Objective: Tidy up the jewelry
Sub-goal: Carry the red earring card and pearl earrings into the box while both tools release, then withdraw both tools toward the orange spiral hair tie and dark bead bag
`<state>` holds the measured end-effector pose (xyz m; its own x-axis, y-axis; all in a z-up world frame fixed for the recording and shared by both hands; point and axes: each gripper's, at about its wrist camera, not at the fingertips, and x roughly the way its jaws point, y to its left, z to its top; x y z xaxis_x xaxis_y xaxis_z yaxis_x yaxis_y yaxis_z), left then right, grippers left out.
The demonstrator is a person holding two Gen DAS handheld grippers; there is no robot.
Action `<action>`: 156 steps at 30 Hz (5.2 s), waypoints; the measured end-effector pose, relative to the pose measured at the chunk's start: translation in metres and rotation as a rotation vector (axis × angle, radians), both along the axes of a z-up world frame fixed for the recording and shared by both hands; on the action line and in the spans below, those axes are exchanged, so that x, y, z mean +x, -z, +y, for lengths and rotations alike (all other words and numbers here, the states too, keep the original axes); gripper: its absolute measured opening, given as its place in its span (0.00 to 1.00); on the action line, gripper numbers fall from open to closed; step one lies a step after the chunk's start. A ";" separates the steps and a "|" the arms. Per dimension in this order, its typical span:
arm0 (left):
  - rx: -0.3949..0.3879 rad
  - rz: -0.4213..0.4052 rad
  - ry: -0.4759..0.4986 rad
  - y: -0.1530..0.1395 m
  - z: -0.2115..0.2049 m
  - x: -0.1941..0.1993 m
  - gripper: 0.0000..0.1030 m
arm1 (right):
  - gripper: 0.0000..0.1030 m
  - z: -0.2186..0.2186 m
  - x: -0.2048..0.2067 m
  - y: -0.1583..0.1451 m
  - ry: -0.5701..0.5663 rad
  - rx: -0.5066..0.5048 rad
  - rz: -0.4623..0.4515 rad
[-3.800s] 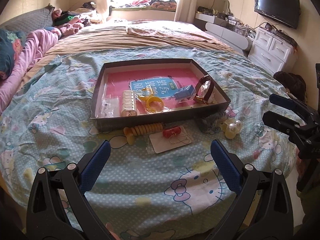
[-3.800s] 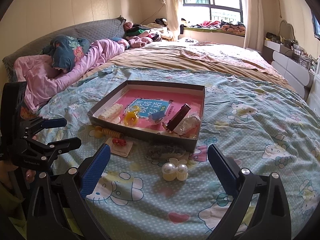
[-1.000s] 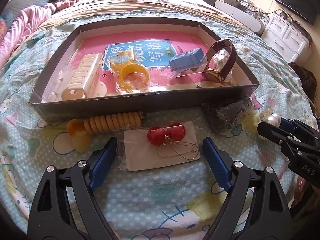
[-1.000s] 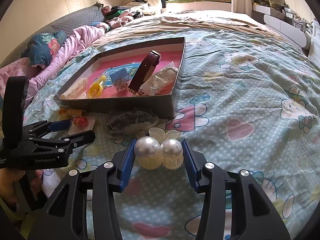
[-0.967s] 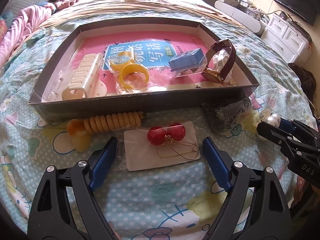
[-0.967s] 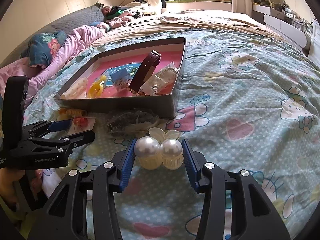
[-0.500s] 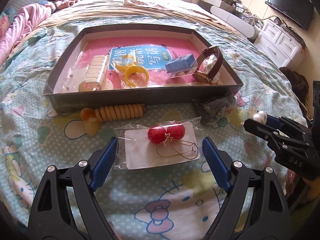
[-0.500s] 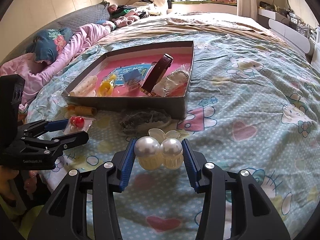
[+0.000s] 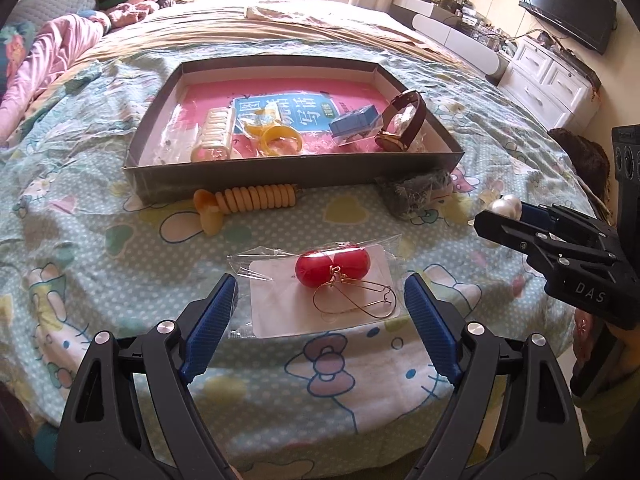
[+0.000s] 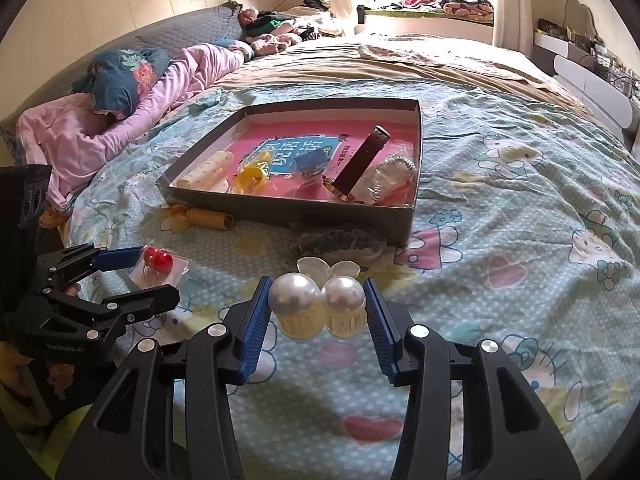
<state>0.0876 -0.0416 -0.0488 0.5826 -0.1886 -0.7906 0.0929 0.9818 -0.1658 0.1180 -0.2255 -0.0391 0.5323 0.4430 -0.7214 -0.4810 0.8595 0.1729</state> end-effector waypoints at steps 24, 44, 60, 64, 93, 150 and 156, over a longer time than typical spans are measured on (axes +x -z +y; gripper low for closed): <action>-0.020 -0.071 -0.075 -0.025 0.033 -0.014 0.75 | 0.43 0.038 -0.018 -0.023 -0.100 0.026 -0.049; -0.020 -0.118 -0.108 -0.041 0.049 0.003 0.75 | 0.43 0.052 0.001 -0.039 -0.110 0.050 -0.097; -0.004 -0.143 -0.071 -0.050 0.035 0.028 0.75 | 0.43 0.042 0.022 -0.052 -0.064 0.048 -0.158; 0.000 -0.144 -0.060 -0.050 0.031 0.037 0.75 | 0.43 0.039 0.027 -0.053 -0.050 0.047 -0.166; 0.017 -0.117 -0.074 -0.034 0.024 0.092 0.75 | 0.43 0.000 0.066 -0.029 0.098 0.019 -0.155; 0.044 -0.172 -0.072 -0.065 0.026 0.061 0.91 | 0.86 -0.018 0.025 -0.062 0.108 0.067 -0.201; 0.052 -0.166 -0.091 -0.059 0.035 0.047 0.91 | 0.86 -0.009 0.018 -0.054 0.089 0.050 -0.174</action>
<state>0.1347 -0.0068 0.0104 0.7184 -0.0912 -0.6896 0.0255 0.9942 -0.1048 0.1357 -0.2343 0.0150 0.6858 0.4218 -0.5930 -0.4302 0.8923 0.1372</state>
